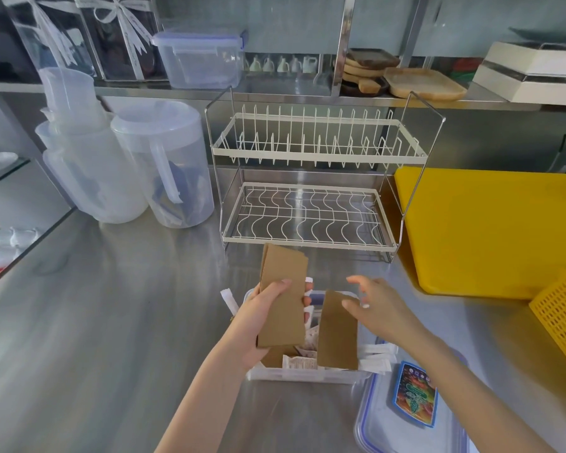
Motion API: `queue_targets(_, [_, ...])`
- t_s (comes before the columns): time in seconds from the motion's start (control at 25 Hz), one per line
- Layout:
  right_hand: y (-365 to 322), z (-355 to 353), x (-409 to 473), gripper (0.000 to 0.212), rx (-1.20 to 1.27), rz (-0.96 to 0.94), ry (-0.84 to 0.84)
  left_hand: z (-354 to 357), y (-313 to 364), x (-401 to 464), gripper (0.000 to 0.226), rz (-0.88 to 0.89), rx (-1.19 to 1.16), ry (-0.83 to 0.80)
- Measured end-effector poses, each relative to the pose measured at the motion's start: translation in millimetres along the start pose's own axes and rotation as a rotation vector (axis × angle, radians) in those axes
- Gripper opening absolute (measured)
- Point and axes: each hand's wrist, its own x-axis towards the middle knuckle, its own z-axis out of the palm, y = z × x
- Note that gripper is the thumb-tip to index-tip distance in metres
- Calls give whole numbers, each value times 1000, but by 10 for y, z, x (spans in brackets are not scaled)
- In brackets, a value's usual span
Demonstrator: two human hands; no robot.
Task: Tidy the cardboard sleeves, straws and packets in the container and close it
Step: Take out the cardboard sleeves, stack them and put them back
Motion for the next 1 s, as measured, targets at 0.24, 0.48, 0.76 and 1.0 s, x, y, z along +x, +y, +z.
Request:
queue_targets(0.24, [41, 285, 63, 76, -162, 125, -24, -6, -80, -4, 19, 9, -11, 27])
queue_targets(0.48, [89, 343, 109, 46, 28, 126, 70, -36, -123, -20, 14, 21, 2, 71])
queue_targets(0.76, [69, -29, 37, 22, 442, 4, 131, -53, -98, -31, 16, 17, 28, 102])
queue_targets(1.0, [-191, -365, -125, 12, 809, -95, 79, -46, -68, -62, 47, 29, 83, 129])
